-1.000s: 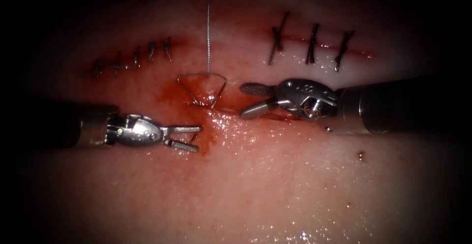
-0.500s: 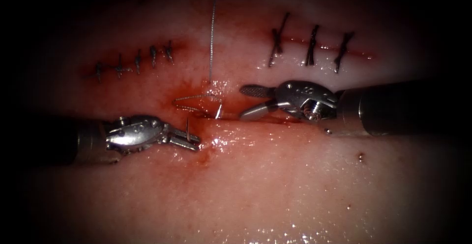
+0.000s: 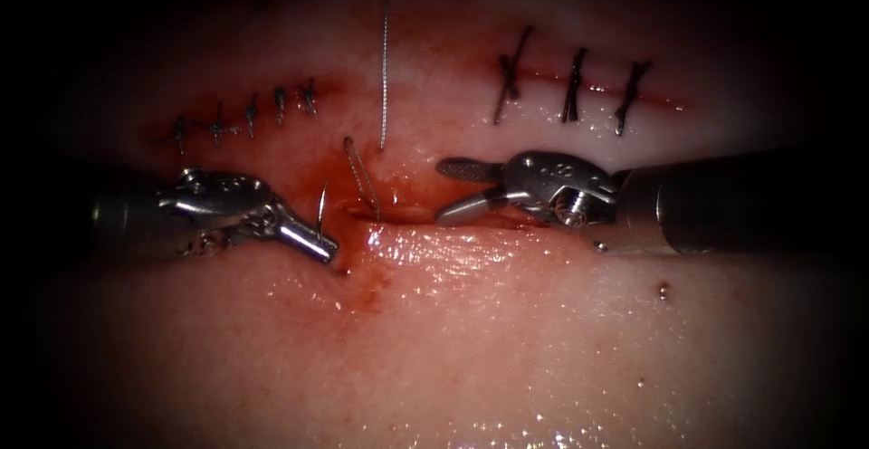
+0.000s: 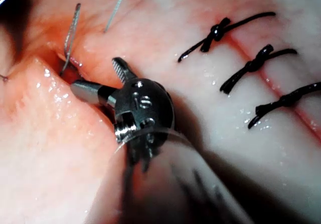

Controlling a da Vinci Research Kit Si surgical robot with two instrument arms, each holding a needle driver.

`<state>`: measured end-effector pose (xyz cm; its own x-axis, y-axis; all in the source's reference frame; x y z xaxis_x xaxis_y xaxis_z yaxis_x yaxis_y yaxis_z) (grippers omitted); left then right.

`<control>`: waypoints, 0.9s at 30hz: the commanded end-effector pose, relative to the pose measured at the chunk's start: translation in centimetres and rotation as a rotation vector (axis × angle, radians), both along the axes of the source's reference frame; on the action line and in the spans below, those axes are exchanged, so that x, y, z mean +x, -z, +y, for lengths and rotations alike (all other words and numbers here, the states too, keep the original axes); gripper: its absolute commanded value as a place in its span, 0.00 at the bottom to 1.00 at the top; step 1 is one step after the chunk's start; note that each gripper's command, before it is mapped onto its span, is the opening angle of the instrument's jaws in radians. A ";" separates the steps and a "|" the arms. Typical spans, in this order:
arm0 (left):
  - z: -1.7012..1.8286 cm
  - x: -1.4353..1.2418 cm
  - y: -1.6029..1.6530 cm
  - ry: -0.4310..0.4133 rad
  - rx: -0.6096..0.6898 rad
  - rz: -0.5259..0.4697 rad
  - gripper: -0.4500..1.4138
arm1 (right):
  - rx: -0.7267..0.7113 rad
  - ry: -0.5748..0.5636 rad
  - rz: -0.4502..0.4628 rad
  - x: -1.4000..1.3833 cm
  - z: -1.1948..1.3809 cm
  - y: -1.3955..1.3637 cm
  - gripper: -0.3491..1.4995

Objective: Wound Closure

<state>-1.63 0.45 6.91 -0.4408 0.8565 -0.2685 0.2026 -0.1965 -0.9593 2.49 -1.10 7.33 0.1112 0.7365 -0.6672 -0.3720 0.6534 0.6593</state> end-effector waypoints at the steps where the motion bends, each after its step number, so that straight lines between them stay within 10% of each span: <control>1: -0.03 -0.05 -0.04 -0.019 0.051 0.010 0.00 | 0.006 0.014 0.011 0.08 -0.07 -0.03 0.76; 14: -0.05 0.12 0.18 -0.121 0.321 0.090 0.00 | -0.018 0.119 0.007 0.22 -0.06 0.24 0.77; 24: -0.15 0.44 0.71 0.139 -0.257 -0.082 0.00 | -0.166 0.324 -0.023 0.80 -0.37 0.60 0.85; 27: -0.32 0.58 0.95 0.221 -0.429 -0.126 0.00 | -0.199 0.364 -0.057 0.98 -0.54 0.59 0.74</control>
<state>-0.97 0.18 5.88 -0.1946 0.7125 -0.6741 0.2189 -0.6384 -0.7379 3.38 -1.59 6.69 0.3914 0.4904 -0.7787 -0.1317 0.8673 0.4800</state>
